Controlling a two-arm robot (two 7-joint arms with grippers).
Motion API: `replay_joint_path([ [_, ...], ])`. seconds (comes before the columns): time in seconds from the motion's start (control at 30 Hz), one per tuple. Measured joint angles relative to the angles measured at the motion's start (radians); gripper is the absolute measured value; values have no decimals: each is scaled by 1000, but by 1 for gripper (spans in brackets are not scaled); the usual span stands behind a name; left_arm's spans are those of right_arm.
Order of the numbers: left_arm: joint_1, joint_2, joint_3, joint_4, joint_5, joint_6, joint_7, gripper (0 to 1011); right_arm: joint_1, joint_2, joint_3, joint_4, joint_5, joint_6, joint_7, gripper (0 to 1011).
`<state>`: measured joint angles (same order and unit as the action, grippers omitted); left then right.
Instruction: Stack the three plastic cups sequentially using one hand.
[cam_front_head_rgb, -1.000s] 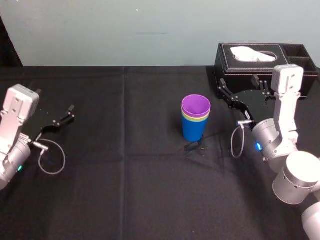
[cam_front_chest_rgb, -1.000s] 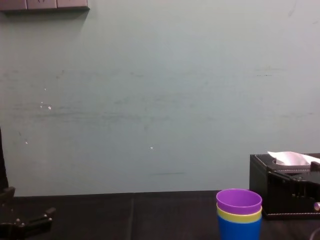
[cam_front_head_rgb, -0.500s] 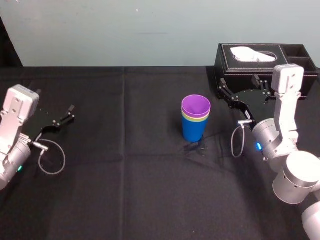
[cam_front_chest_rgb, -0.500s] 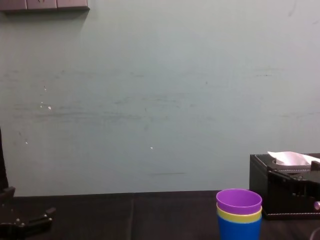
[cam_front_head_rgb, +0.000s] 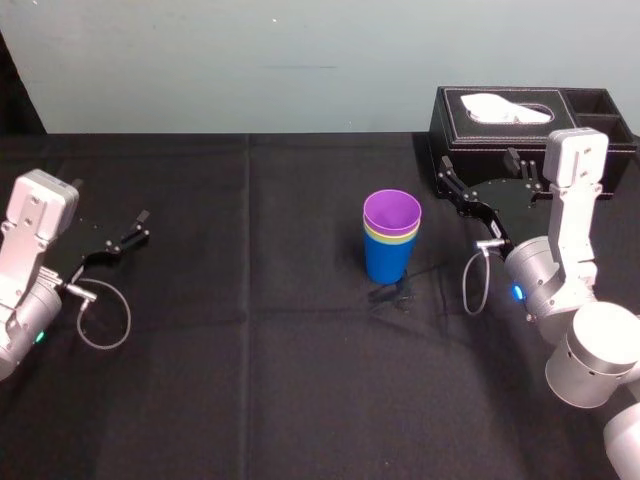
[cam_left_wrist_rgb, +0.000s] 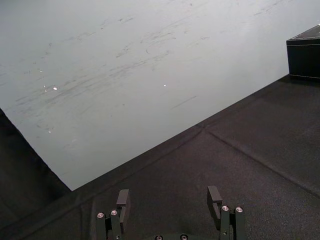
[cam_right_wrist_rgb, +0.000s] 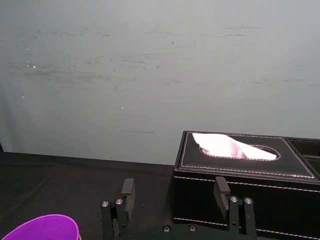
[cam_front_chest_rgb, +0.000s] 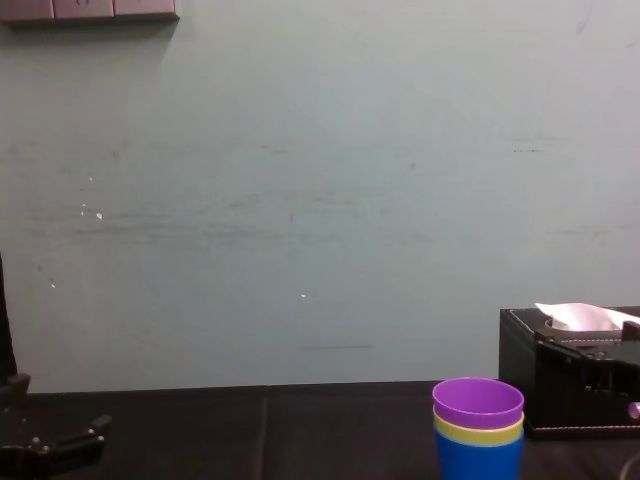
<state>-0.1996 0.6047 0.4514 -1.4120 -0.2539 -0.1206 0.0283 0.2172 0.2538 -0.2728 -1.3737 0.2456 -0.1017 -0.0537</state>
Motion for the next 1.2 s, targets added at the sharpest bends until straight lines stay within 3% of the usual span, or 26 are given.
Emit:
replay_joint_path([
  [1.2, 0, 0, 0, 0, 0, 0, 0, 1011, 0, 0, 0, 0, 0, 0, 0, 1003],
])
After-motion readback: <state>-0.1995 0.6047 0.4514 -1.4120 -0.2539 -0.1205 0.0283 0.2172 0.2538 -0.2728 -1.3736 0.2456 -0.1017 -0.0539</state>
